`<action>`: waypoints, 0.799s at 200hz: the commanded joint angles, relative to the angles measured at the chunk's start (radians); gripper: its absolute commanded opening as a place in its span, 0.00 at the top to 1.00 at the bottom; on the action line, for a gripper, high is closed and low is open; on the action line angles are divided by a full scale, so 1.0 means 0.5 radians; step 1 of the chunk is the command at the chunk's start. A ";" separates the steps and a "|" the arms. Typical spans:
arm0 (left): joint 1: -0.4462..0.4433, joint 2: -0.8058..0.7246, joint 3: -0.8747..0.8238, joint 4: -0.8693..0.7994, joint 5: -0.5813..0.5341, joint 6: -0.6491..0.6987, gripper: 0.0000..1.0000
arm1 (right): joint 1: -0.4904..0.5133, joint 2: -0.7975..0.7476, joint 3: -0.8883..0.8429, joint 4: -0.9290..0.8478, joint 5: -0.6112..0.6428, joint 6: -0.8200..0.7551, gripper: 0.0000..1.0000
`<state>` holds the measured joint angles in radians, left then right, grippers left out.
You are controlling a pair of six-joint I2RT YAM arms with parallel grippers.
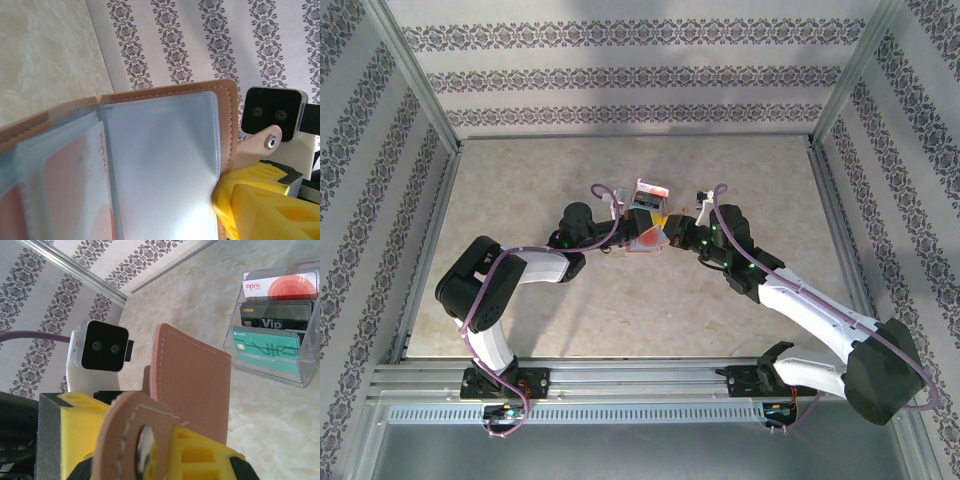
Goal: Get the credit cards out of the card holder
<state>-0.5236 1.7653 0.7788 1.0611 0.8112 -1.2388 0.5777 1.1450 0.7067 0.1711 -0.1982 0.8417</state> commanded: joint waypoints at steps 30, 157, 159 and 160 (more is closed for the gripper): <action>-0.052 -0.135 0.047 -0.035 0.072 0.143 0.41 | -0.029 -0.127 -0.076 -0.003 0.037 0.018 1.00; -0.069 -0.410 -0.089 -1.247 -0.296 0.978 0.82 | -0.001 -0.416 -0.167 -0.686 0.417 -0.078 0.57; -0.072 -0.415 -0.090 -1.277 -0.311 1.000 0.82 | 0.004 -0.422 -0.162 -0.720 0.437 -0.080 0.56; -0.074 -0.417 -0.090 -1.296 -0.318 1.009 0.82 | 0.006 -0.423 -0.160 -0.735 0.441 -0.081 0.55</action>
<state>-0.5407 1.6089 0.7460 0.6827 0.7486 -0.9493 0.5655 0.9726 0.6224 -0.0002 -0.1017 0.8288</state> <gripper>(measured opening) 0.181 0.403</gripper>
